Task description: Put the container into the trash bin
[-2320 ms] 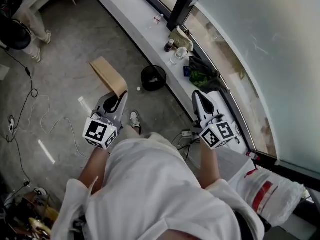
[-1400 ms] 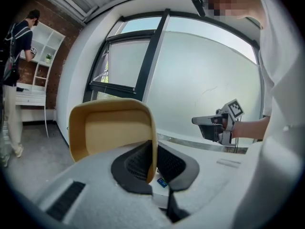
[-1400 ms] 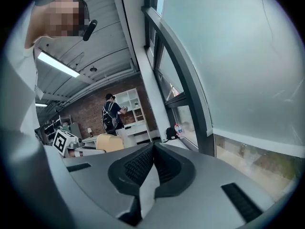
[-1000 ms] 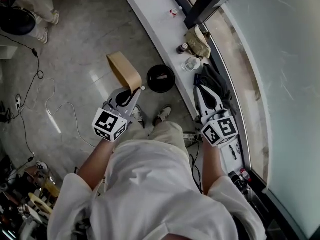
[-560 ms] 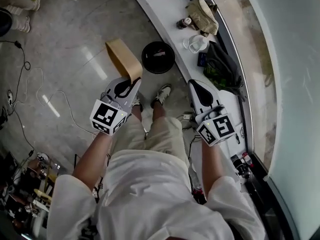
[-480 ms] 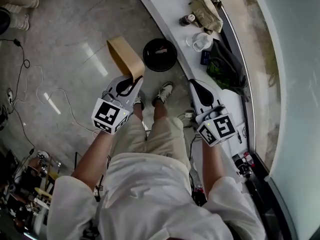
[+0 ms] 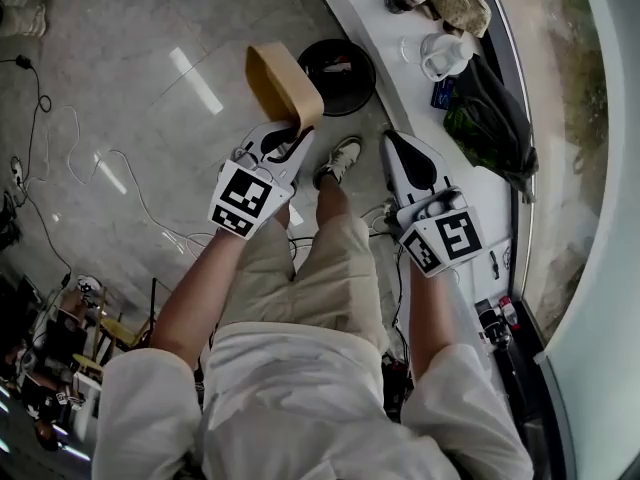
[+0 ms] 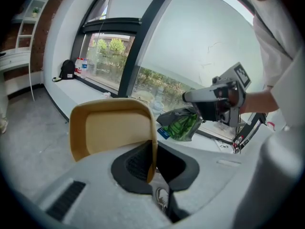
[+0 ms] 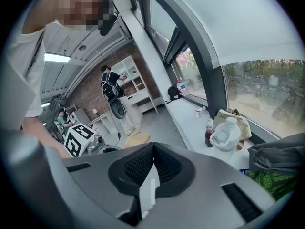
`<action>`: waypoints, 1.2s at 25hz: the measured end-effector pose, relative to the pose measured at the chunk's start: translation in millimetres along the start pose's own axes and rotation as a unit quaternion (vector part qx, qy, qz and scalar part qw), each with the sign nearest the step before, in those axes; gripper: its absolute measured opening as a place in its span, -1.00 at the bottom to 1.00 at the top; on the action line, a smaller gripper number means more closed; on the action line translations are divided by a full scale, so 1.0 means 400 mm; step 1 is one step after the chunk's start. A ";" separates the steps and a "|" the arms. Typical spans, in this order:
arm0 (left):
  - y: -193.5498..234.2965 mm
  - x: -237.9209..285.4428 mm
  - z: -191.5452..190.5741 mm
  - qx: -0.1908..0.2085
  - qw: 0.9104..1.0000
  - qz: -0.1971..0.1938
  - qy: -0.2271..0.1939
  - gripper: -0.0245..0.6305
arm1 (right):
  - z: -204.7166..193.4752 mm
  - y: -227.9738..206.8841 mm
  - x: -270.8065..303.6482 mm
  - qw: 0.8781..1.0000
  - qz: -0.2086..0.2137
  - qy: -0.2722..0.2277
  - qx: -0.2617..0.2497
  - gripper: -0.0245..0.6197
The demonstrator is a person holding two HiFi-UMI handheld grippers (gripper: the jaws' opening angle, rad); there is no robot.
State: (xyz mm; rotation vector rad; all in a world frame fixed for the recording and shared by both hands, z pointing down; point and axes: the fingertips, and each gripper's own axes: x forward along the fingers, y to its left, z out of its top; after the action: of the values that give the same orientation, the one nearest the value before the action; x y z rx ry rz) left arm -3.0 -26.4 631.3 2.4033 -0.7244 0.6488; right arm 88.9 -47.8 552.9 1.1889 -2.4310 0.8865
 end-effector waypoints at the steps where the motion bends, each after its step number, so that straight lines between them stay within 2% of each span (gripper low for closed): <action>1: 0.001 0.016 -0.020 0.002 1.000 -0.004 0.011 -0.86 | -0.009 -0.003 0.005 1.000 -0.002 0.003 -0.008 -0.92; 4: 0.019 0.070 -0.076 0.008 0.999 -0.009 0.042 -0.86 | -0.030 -0.029 0.013 0.999 -0.014 0.011 -0.035 -0.92; 11: 0.038 0.212 -0.177 0.019 0.994 -0.039 0.100 -0.86 | -0.076 -0.105 0.026 0.999 -0.017 0.015 -0.029 -0.92; 15: 0.029 0.280 -0.259 0.034 0.987 -0.062 0.142 -0.86 | -0.103 -0.120 0.038 1.000 -0.013 0.018 -0.021 -0.92; 17: 0.036 0.314 -0.281 0.038 0.986 -0.062 0.152 -0.86 | -0.115 -0.131 0.045 1.000 -0.010 0.020 -0.017 -0.92; 22: 0.047 0.387 -0.313 0.021 0.985 -0.056 0.163 -0.86 | -0.154 -0.156 0.068 0.999 0.003 0.035 -0.018 -0.92; 26: 0.044 0.442 -0.367 0.041 0.977 -0.074 0.197 -0.86 | -0.177 -0.176 0.095 0.999 0.011 0.041 -0.023 -0.92; 30: 0.051 0.503 -0.432 0.038 0.969 -0.077 0.231 -0.86 | -0.200 -0.208 0.120 0.999 0.012 0.045 -0.020 -0.92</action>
State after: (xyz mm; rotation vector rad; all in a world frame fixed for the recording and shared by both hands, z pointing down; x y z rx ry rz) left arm 84.3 -5.1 881.6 2.2191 -0.3166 1.1340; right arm 124.1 -64.9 671.5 1.0832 -2.3846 0.8761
